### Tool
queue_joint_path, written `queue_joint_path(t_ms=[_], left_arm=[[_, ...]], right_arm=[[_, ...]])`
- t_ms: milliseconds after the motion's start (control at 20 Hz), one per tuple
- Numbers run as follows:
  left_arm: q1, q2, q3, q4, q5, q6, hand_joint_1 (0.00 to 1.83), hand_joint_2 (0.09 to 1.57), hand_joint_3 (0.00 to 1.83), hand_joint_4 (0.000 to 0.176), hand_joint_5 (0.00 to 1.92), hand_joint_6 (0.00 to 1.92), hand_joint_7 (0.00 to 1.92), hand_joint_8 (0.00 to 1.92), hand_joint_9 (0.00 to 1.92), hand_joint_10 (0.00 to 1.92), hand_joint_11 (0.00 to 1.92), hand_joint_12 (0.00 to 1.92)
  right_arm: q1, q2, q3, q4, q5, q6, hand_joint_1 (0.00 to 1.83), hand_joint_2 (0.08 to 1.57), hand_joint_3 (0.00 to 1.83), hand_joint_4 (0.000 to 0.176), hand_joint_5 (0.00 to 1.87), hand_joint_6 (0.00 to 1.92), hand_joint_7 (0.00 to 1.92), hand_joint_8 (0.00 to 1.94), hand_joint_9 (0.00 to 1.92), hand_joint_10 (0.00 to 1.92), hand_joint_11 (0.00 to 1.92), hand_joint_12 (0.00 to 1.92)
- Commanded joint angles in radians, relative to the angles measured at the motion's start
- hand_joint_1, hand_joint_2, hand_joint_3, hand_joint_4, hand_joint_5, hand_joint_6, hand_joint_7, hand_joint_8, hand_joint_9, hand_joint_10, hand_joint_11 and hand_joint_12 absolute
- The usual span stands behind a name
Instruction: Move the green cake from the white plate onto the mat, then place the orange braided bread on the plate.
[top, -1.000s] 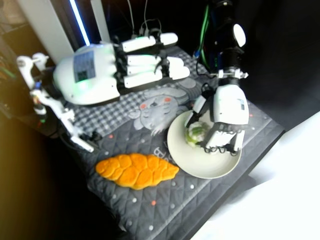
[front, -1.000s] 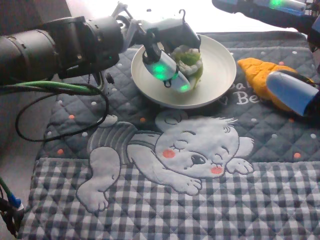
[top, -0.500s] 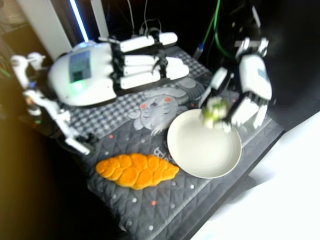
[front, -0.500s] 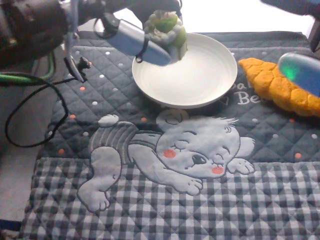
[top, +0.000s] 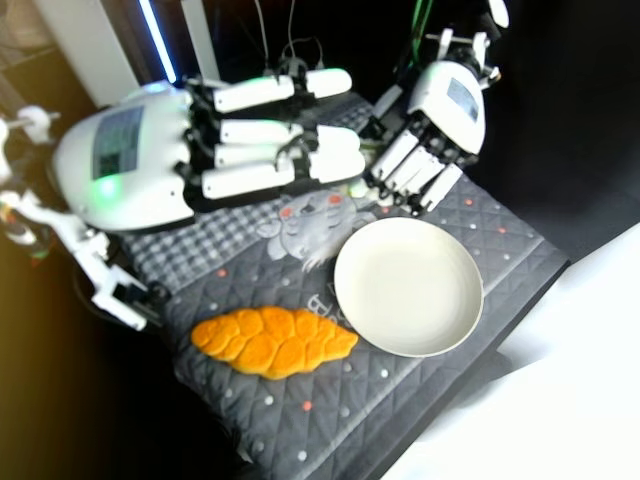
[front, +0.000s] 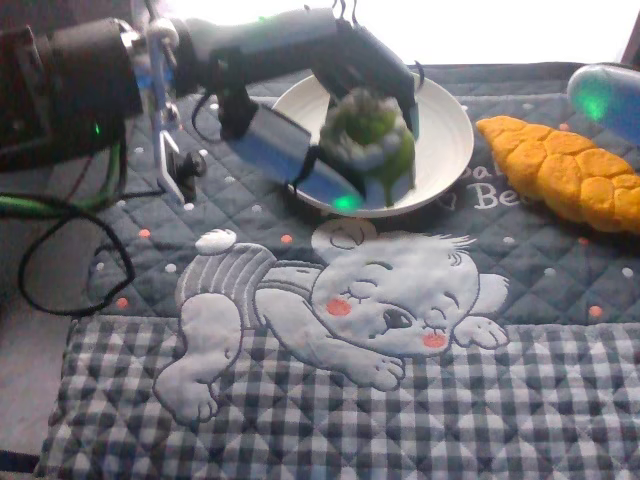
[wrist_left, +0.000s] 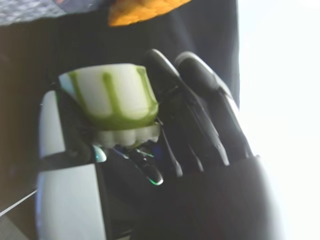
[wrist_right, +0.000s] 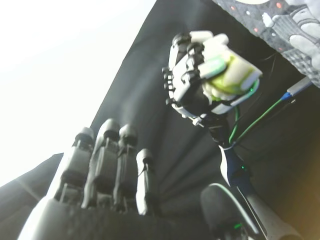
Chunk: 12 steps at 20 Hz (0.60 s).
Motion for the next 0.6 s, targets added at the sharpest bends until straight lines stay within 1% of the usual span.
queue_joint_path(t_ms=[0, 50, 100, 150, 200, 250, 300, 350, 400, 450, 500, 550], left_arm=[[0.004, 0.003, -0.001, -0.043, -0.075, -0.021, 1.22, 1.10, 0.00, 0.013, 0.94, 1.04, 1.11, 0.79, 1.07, 0.55, 0.69, 1.25], [0.011, -0.002, -0.001, -0.034, -0.076, -0.031, 1.22, 1.10, 0.00, 0.013, 0.94, 1.04, 1.11, 0.79, 1.07, 0.55, 0.69, 1.25], [0.018, -0.008, 0.000, -0.022, -0.073, -0.039, 1.23, 1.09, 0.00, 0.024, 0.97, 1.02, 1.12, 0.73, 1.12, 0.38, 0.71, 1.16], [0.025, -0.019, 0.004, 0.000, -0.064, -0.056, 1.22, 1.09, 0.00, 0.028, 0.96, 1.02, 1.11, 0.76, 1.14, 0.33, 0.73, 1.18], [0.030, -0.026, 0.009, 0.014, -0.062, -0.073, 1.23, 1.08, 0.00, 0.024, 0.98, 0.97, 1.13, 0.75, 1.15, 0.30, 0.74, 1.17], [0.039, -0.038, 0.018, 0.033, -0.063, -0.102, 1.23, 1.07, 0.00, 0.030, 1.01, 0.92, 1.15, 0.73, 1.13, 0.24, 0.69, 1.15], [0.053, -0.047, 0.026, 0.040, -0.068, -0.121, 1.23, 1.07, 0.00, 0.035, 1.04, 0.87, 1.16, 0.71, 1.13, 0.20, 0.65, 1.15], [0.064, -0.051, 0.027, 0.041, -0.069, -0.123, 1.24, 1.05, 0.00, 0.044, 1.08, 0.81, 1.19, 0.63, 1.14, 0.16, 0.64, 1.25], [0.072, -0.054, 0.026, 0.044, -0.068, -0.123, 1.24, 1.05, 0.00, 0.044, 1.08, 0.81, 1.19, 0.63, 1.14, 0.16, 0.64, 1.25], [0.077, -0.058, 0.025, 0.049, -0.067, -0.122, 1.24, 1.05, 0.00, 0.043, 1.07, 0.83, 1.19, 0.63, 1.15, 0.16, 0.64, 1.34], [0.084, -0.059, 0.017, 0.054, -0.066, -0.112, 1.24, 1.05, 0.00, 0.039, 1.07, 0.84, 1.19, 0.62, 1.16, 0.16, 0.63, 1.35], [0.089, -0.059, 0.007, 0.057, -0.061, -0.096, 1.23, 1.07, 0.00, 0.038, 1.02, 0.91, 1.15, 0.69, 1.15, 0.18, 0.61, 1.44]], right_arm=[[0.009, 0.008, 0.008, 0.055, 0.111, 0.001, 0.00, 0.95, 0.70, 0.176, 0.07, 0.00, 0.35, 0.00, 0.29, 0.00, 0.03, 0.03], [0.009, 0.007, 0.008, 0.055, 0.111, 0.001, 0.00, 0.95, 0.70, 0.176, 0.07, 0.00, 0.35, 0.00, 0.29, 0.00, 0.03, 0.03], [0.009, 0.005, 0.008, 0.056, 0.111, 0.001, 0.00, 0.94, 0.71, 0.176, 0.07, 0.00, 0.35, 0.00, 0.28, 0.00, 0.01, 0.03], [0.009, 0.003, 0.008, 0.056, 0.110, 0.001, 0.00, 0.98, 0.65, 0.176, 0.06, 0.00, 0.34, 0.00, 0.27, 0.00, 0.00, 0.02], [0.009, 0.003, 0.008, 0.056, 0.110, 0.001, 0.00, 1.02, 0.60, 0.176, 0.08, 0.00, 0.34, 0.00, 0.26, 0.00, 0.00, 0.00], [0.009, 0.002, 0.009, 0.056, 0.110, 0.001, 0.00, 1.07, 0.55, 0.176, 0.10, 0.00, 0.34, 0.00, 0.26, 0.00, 0.00, 0.00], [0.009, -0.001, 0.011, 0.055, 0.110, 0.001, 0.00, 1.08, 0.53, 0.176, 0.11, 0.00, 0.34, 0.00, 0.26, 0.00, 0.00, 0.00], [0.009, -0.004, 0.012, 0.055, 0.110, 0.001, 0.00, 1.06, 0.52, 0.176, 0.08, 0.00, 0.33, 0.00, 0.25, 0.00, 0.00, 0.00], [0.009, -0.004, 0.012, 0.055, 0.109, 0.001, 0.00, 1.06, 0.52, 0.176, 0.08, 0.00, 0.33, 0.00, 0.25, 0.00, 0.00, 0.00], [0.009, -0.003, 0.012, 0.055, 0.109, 0.001, 0.00, 1.01, 0.58, 0.176, 0.09, 0.00, 0.35, 0.00, 0.27, 0.00, 0.00, 0.00], [0.009, -0.003, 0.012, 0.055, 0.109, 0.001, 0.00, 0.96, 0.66, 0.176, 0.08, 0.01, 0.35, 0.00, 0.27, 0.00, 0.00, 0.00], [0.009, -0.003, 0.012, 0.055, 0.109, 0.001, 0.00, 0.94, 0.68, 0.167, 0.07, 0.00, 0.35, 0.00, 0.27, 0.00, 0.00, 0.00]])
